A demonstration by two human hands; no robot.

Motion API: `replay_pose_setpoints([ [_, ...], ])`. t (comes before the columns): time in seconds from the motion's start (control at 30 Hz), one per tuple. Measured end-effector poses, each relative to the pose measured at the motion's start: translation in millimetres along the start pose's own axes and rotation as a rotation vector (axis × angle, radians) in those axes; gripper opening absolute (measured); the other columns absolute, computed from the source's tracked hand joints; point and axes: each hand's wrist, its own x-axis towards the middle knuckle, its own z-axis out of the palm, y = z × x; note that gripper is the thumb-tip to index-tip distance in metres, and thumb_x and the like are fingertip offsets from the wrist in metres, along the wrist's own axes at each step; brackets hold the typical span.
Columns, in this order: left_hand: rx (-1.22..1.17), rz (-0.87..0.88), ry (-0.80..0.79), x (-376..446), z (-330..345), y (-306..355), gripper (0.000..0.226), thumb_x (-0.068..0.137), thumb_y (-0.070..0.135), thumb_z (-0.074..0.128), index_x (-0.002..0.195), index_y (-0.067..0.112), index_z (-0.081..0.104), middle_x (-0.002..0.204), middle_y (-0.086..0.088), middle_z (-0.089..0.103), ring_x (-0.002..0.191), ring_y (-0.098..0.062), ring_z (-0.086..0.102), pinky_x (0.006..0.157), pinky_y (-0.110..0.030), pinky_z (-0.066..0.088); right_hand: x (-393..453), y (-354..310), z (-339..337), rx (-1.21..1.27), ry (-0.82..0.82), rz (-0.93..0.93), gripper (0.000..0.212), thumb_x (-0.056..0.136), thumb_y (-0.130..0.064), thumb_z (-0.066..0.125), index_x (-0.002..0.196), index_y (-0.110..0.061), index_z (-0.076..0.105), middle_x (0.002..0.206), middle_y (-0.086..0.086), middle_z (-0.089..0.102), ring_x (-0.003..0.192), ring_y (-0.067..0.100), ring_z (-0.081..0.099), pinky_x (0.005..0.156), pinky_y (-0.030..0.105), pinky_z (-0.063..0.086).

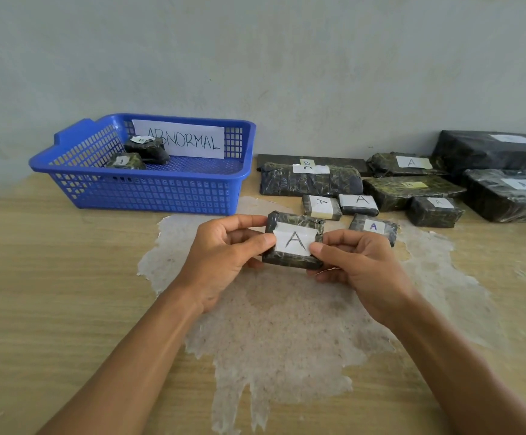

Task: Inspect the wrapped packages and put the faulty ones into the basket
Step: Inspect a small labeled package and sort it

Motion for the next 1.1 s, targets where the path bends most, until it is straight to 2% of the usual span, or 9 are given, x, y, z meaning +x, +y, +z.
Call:
replay_pose_setpoints([
  [0.23, 0.058, 0.059, -0.096, -2, -4, 4, 0.061, 0.075, -0.007, 0.080, 0.128, 0.016, 0.063, 0.106, -0.010, 0.075, 0.085, -0.020, 0.072, 0.074, -0.028, 0.061, -1, -1, -1, -0.032, 0.030, -0.050, 0.009, 0.086, -0.005, 0.075, 0.083, 0.003, 0.071, 0.071, 0.014, 0.072, 0.062, 0.022, 0.069, 0.051, 0.023, 0.052],
  [0.37, 0.458, 0.267, -0.118, -2, -6, 2, 0.085, 0.063, 0.009, 0.093, 0.137, 0.033, 0.056, 0.130, 0.011, 0.058, 0.103, -0.006, 0.063, 0.081, -0.018, 0.052, -2, -1, 2, -0.074, 0.024, -0.047, 0.015, 0.085, -0.007, 0.077, 0.083, 0.007, 0.072, 0.069, 0.016, 0.070, 0.058, 0.020, 0.065, 0.051, 0.025, 0.051],
  [0.47, 0.700, 0.421, -0.176, -1, -2, 3, 0.084, 0.060, 0.015, 0.095, 0.136, 0.025, 0.059, 0.131, 0.012, 0.055, 0.114, 0.003, 0.051, 0.087, -0.001, 0.033, -3, -3, 6, -0.086, 0.018, -0.049, 0.015, 0.084, -0.008, 0.078, 0.083, 0.006, 0.073, 0.070, 0.018, 0.069, 0.056, 0.021, 0.063, 0.054, 0.028, 0.052],
  [0.63, 0.821, 0.501, -0.101, 2, -5, 14, 0.080, 0.062, 0.023, 0.093, 0.134, 0.026, 0.060, 0.128, 0.016, 0.059, 0.117, -0.005, 0.050, 0.088, -0.006, 0.034, -3, -9, 18, -0.037, 0.025, -0.082, 0.011, 0.087, -0.014, 0.074, 0.089, -0.003, 0.075, 0.075, 0.015, 0.074, 0.061, 0.023, 0.068, 0.061, 0.033, 0.056],
  [0.77, 0.835, 0.557, -0.052, 5, -16, 27, 0.077, 0.066, 0.028, 0.091, 0.136, 0.026, 0.059, 0.126, 0.018, 0.059, 0.117, -0.002, 0.049, 0.094, -0.011, 0.037, 2, -12, 29, -0.073, 0.027, -0.149, 0.026, 0.101, -0.023, 0.054, 0.095, -0.013, 0.077, 0.086, 0.014, 0.077, 0.075, 0.029, 0.072, 0.071, 0.043, 0.059],
  [0.83, 0.826, 0.581, -0.022, 7, -28, 36, 0.074, 0.067, 0.030, 0.088, 0.135, 0.024, 0.060, 0.126, 0.016, 0.061, 0.117, -0.002, 0.051, 0.097, -0.014, 0.039, 10, -8, 32, -0.240, 0.047, -0.213, 0.027, 0.103, -0.027, 0.051, 0.099, -0.019, 0.076, 0.087, 0.005, 0.078, 0.080, 0.022, 0.073, 0.076, 0.043, 0.058],
  [0.97, 0.773, 0.596, 0.068, 24, -62, 61, 0.068, 0.064, 0.022, 0.082, 0.129, 0.018, 0.063, 0.117, 0.009, 0.065, 0.104, 0.002, 0.058, 0.082, -0.005, 0.042, 28, 10, 36, -0.844, 0.013, -0.391, 0.015, 0.094, -0.032, 0.068, 0.105, -0.027, 0.076, 0.096, -0.019, 0.073, 0.091, 0.000, 0.066, 0.084, 0.027, 0.054],
  [1.03, 0.795, 0.579, 0.136, 40, -79, 75, 0.068, 0.062, 0.020, 0.082, 0.128, 0.017, 0.064, 0.113, 0.010, 0.066, 0.099, 0.006, 0.060, 0.080, -0.002, 0.042, 37, 18, 42, -0.996, -0.051, -0.455, 0.022, 0.090, -0.037, 0.063, 0.105, -0.025, 0.075, 0.104, -0.013, 0.070, 0.099, 0.009, 0.065, 0.087, 0.027, 0.050],
  [1.1, 0.851, 0.514, 0.186, 60, -94, 86, 0.070, 0.063, 0.020, 0.083, 0.130, 0.018, 0.063, 0.111, 0.010, 0.066, 0.096, 0.001, 0.063, 0.084, -0.007, 0.047, 46, 21, 50, -1.062, -0.102, -0.469, 0.029, 0.085, -0.040, 0.057, 0.103, -0.023, 0.074, 0.106, -0.010, 0.068, 0.103, 0.016, 0.063, 0.088, 0.032, 0.051],
])
